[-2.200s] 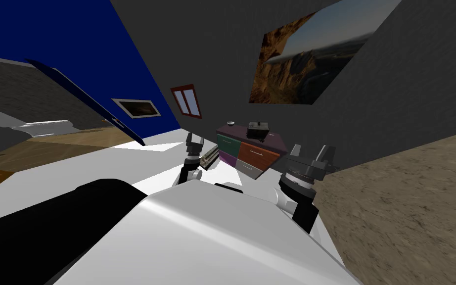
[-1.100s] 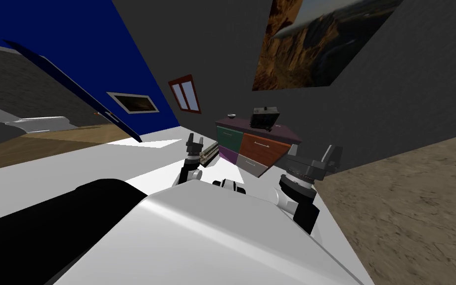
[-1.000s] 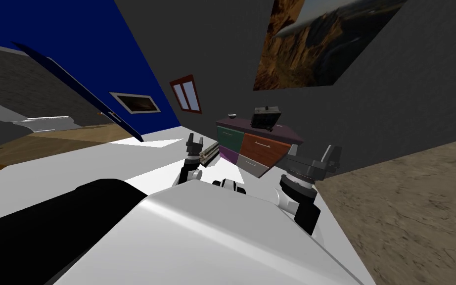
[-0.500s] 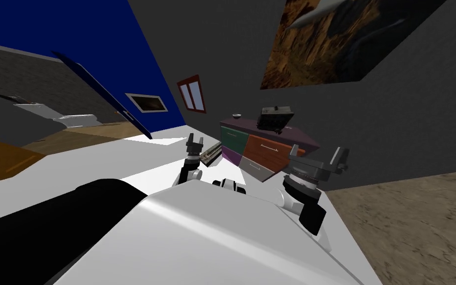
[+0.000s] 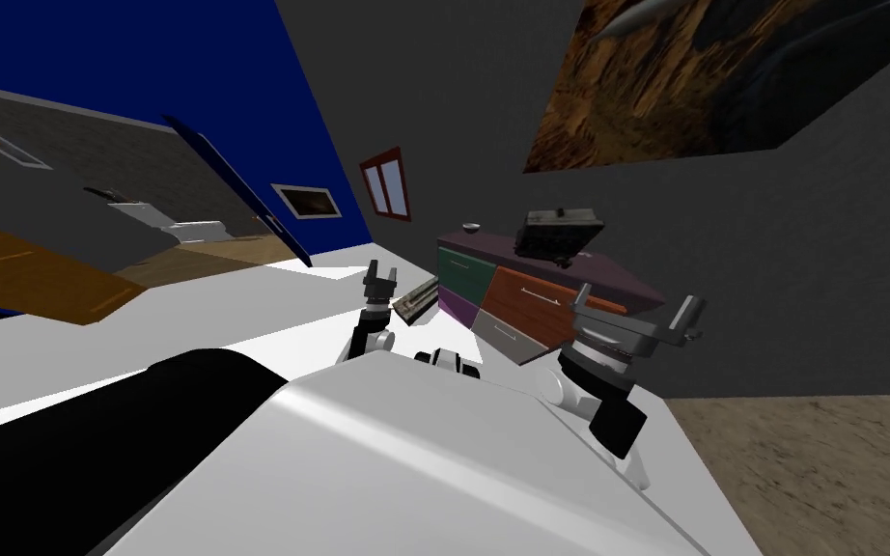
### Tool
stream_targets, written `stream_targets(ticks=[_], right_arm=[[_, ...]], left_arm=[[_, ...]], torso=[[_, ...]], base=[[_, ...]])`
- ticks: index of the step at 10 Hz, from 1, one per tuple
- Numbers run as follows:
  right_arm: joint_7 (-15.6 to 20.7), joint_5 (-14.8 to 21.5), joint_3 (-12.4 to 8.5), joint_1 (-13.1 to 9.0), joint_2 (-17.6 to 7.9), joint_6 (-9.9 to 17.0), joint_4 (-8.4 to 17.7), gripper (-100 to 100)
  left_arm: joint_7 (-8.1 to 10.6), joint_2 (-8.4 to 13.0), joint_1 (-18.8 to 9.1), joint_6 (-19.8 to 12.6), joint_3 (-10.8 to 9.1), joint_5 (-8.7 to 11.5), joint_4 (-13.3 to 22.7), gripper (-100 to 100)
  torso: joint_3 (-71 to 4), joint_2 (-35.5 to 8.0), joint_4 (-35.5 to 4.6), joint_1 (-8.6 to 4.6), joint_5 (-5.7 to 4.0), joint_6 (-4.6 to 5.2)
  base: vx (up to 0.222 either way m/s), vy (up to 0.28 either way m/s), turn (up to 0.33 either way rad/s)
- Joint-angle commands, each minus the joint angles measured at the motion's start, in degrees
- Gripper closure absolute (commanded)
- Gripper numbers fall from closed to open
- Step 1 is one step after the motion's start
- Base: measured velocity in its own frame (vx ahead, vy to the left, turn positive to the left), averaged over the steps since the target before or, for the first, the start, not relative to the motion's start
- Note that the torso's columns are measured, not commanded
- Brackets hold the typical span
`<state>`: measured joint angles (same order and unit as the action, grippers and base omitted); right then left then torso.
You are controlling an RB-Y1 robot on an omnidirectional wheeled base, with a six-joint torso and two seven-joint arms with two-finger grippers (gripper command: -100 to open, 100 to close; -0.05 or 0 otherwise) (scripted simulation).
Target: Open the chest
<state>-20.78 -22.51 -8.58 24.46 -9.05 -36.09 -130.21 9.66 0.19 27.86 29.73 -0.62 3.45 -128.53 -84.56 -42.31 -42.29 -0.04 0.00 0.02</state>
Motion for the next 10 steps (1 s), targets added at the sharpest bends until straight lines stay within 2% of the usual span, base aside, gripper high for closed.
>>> stream_targets(ticks=[1, 4, 5, 6, 7, 8, 10], right_arm=[[-3.8, -3.4, -0.9, -0.6, -0.5, -0.9, 1.4, -100], [-8.9, -8.5, -2.6, -1.4, -1.0, -2.7, 3.7, -100], [-10.2, -9.5, -2.6, -1.4, -1.0, -2.7, 3.7, -100], [-12.0, -11.6, -3.5, -1.8, -1.1, -3.6, 5.1, -100], [-13.6, -12.6, -3.5, -1.8, -1.1, -3.6, 5.1, -100], [-15.1, -14.7, -4.5, -2.2, -1.2, -4.6, 6.5, -100], [-17.1, -15.9, -4.5, -2.2, -1.2, -4.6, 6.5, -100]], left_arm=[[0.0, 0.0, 0.0, 0.0, 0.0, 0.0, 0.0, 0], [0.0, 0.0, 0.0, 0.0, 0.0, 0.0, 0.0, 0], [0.0, 0.0, 0.0, 0.0, 0.01, 0.0, 0.0, 0], [0.0, 0.0, 0.0, 0.0, 0.0, 0.0, 0.0, 0], [0.0, 0.0, 0.0, 0.0, 0.0, 0.0, 0.0, 0], [0.0, 0.0, 0.0, 0.0, 0.0, 0.0, 0.0, 0], [0.0, 0.0, 0.0, 0.0, 0.0, 0.0, 0.0, 0]], torso=[[0.0, 0.1, 0.0, 0.03, 0.0, -0.04], [0.0, 0.0, 0.0, 0.04, 0.01, 0.0], [0.0, 0.0, 0.0, 0.12, 0.02, -0.04], [0.0, 0.0, 0.0, 0.05, 0.02, 0.01], [0.0, 0.0, 0.0, 0.01, -0.01, -0.03], [0.0, 0.0, 0.0, 0.01, 0.0, -0.02], [0.0, 0.0, 0.0, 0.05, 0.01, 0.01]], base=[[0.047, 0.018, 0.109], [0.053, 0.025, 0.166], [0.05, 0.028, 0.091], [0.057, 0.019, 0.152], [0.048, 0.017, 0.161], [0.056, 0.031, 0.211], [0.038, 0.019, 0.041]])
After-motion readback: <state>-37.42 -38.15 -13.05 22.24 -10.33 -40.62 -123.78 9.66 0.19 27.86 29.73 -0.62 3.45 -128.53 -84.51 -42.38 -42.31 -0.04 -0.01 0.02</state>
